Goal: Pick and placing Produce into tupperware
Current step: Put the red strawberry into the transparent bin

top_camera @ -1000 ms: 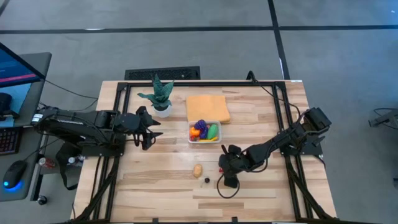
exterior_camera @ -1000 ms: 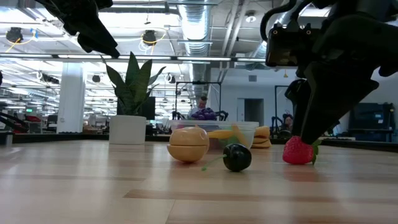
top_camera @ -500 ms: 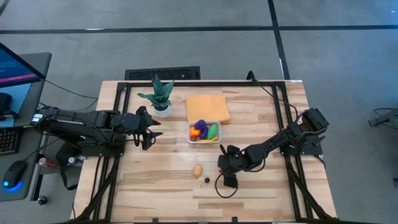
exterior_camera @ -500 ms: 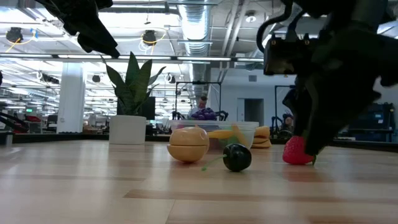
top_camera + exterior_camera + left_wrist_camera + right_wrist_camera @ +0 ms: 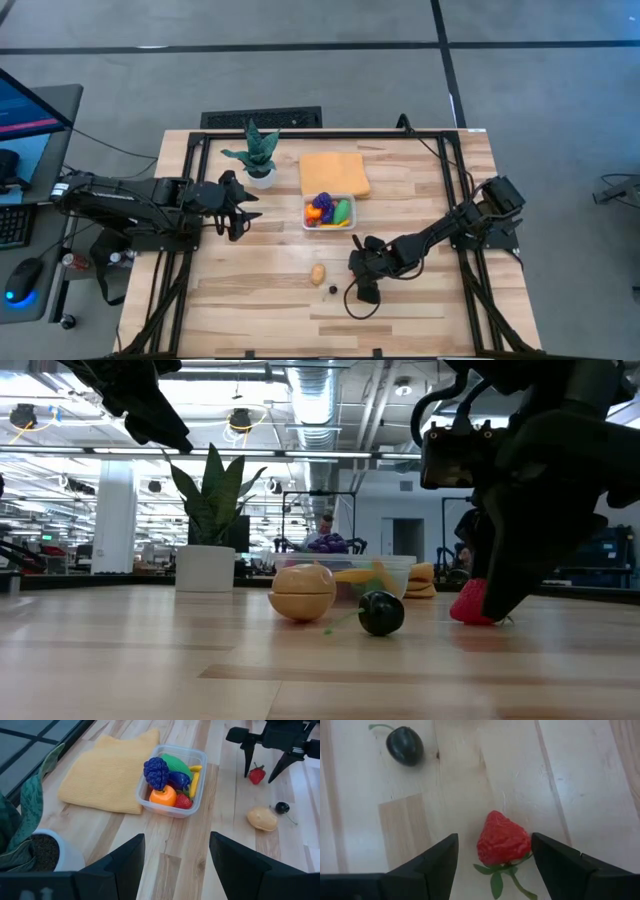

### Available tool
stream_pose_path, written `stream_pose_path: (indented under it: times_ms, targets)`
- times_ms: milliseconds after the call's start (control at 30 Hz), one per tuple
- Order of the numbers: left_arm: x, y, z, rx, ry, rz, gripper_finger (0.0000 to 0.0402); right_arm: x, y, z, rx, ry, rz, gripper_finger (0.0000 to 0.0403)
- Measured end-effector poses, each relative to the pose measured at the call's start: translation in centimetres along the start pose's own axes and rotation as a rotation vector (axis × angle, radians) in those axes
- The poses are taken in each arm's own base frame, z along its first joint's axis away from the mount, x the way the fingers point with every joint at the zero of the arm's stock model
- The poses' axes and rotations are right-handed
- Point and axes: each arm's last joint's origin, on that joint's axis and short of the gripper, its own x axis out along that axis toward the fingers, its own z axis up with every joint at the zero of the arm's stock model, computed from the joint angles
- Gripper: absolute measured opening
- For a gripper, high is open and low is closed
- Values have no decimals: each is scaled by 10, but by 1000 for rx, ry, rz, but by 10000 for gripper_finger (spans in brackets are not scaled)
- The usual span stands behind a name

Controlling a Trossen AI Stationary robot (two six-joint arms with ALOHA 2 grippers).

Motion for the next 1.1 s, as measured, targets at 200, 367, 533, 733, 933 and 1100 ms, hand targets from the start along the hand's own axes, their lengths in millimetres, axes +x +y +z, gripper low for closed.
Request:
stream_pose_path:
  times_ms: [200, 367, 533, 733, 933, 1100]
  targets:
    - [0, 0, 0, -1, 0, 0, 212, 0, -1, 0, 1, 1, -6, 211]
    - [0, 0, 0, -1, 0, 0, 212, 1, -1, -1, 12, 3, -11, 171]
    - [0, 0, 0, -1, 1, 0, 212, 1, -1, -1, 20, 2, -11, 148]
    - [0, 0, 0, -1, 0, 0, 212, 1, -1, 0, 21, 0, -9, 151]
    - [0, 0, 0, -1, 0, 0, 212, 1, 0, 3, 37, -14, -24, 156]
    - [0, 0, 0, -3, -4, -1, 212, 0, 0, 7, 41, -24, -18, 143]
